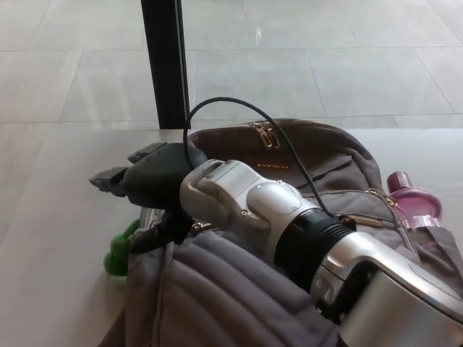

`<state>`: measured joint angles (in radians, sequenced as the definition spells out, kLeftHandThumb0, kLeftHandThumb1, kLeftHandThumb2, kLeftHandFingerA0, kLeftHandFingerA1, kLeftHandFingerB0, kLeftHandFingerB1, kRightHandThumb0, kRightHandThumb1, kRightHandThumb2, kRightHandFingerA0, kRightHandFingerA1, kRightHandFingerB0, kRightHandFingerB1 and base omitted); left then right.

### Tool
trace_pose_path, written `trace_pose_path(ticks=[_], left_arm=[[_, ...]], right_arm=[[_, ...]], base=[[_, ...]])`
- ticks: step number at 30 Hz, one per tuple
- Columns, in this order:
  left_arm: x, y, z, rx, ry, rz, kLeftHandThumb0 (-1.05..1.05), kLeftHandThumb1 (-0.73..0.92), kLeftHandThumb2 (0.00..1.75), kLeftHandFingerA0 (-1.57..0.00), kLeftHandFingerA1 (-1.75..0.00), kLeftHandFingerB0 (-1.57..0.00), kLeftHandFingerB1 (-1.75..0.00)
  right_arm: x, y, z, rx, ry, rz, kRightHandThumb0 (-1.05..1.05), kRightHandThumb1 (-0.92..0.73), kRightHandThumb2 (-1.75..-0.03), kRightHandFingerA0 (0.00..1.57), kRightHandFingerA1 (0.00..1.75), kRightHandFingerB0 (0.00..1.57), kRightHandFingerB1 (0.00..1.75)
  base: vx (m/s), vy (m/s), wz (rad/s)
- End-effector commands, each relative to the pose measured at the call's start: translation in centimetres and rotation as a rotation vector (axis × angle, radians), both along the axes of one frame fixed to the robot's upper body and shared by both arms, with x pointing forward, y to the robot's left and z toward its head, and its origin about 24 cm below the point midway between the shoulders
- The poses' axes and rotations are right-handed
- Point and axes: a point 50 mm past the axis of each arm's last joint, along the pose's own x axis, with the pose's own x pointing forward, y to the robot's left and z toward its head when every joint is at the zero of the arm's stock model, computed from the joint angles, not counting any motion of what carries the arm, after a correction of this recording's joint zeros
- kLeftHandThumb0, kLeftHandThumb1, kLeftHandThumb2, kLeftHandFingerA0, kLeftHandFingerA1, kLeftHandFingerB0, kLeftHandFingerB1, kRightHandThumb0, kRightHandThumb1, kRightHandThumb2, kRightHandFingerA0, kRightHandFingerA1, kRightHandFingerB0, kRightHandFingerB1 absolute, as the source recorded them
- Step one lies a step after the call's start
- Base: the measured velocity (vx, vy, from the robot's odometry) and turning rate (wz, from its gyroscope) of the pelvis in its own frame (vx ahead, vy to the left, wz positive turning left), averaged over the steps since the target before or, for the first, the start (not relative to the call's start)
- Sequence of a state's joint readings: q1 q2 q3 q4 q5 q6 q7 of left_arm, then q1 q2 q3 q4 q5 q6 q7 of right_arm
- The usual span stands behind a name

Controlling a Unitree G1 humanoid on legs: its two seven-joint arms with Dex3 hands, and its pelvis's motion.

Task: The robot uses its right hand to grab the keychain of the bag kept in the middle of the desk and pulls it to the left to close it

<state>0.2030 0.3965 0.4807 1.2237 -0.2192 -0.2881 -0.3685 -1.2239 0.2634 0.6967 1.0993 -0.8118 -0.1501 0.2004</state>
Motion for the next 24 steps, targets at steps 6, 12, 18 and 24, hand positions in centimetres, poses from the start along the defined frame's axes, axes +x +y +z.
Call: trace_pose_path(ticks=[6, 12, 18, 24], left_arm=[[-1.2, 0.9, 0.7, 0.032, 0.014, 0.02, -0.89, 0.92, 0.84, -0.67, -0.63, -0.57, -0.51], [-1.7, 0.9, 0.7, 0.037, 0.021, 0.016, -0.89, 0.92, 0.84, -0.66, -0.62, -0.57, -0.51], [-2.2, 0.8, 0.6, 0.032, 0.027, 0.026, -0.89, 0.92, 0.84, -0.66, -0.62, -0.57, -0.51], [-2.5, 1.1, 0.8, 0.038, 0.029, 0.033, -0.89, 0.92, 0.84, -0.66, -0.62, -0.57, -0.51]], right_arm=[[1.0, -1.2, 12.0, 0.291, 0.445, -0.073, -1.05, -0.92, -0.73, 0.0, 0.0, 0.0, 0.0], [2.8, -6.1, 14.9, 0.333, 0.391, -0.126, -1.02, -0.78, -1.21, 0.0, 0.13, 0.0, 0.0], [2.6, -5.8, 14.8, 0.326, 0.406, -0.118, -1.02, -0.78, -1.21, 0.0, 0.13, 0.0, 0.0], [2.4, -5.4, 14.8, 0.328, 0.417, -0.11, -1.02, -0.78, -1.21, 0.0, 0.13, 0.0, 0.0]], base=[[0.0, 0.0, 0.0], [0.0, 0.0, 0.0], [0.0, 0.0, 0.0], [0.0, 0.0, 0.0]])
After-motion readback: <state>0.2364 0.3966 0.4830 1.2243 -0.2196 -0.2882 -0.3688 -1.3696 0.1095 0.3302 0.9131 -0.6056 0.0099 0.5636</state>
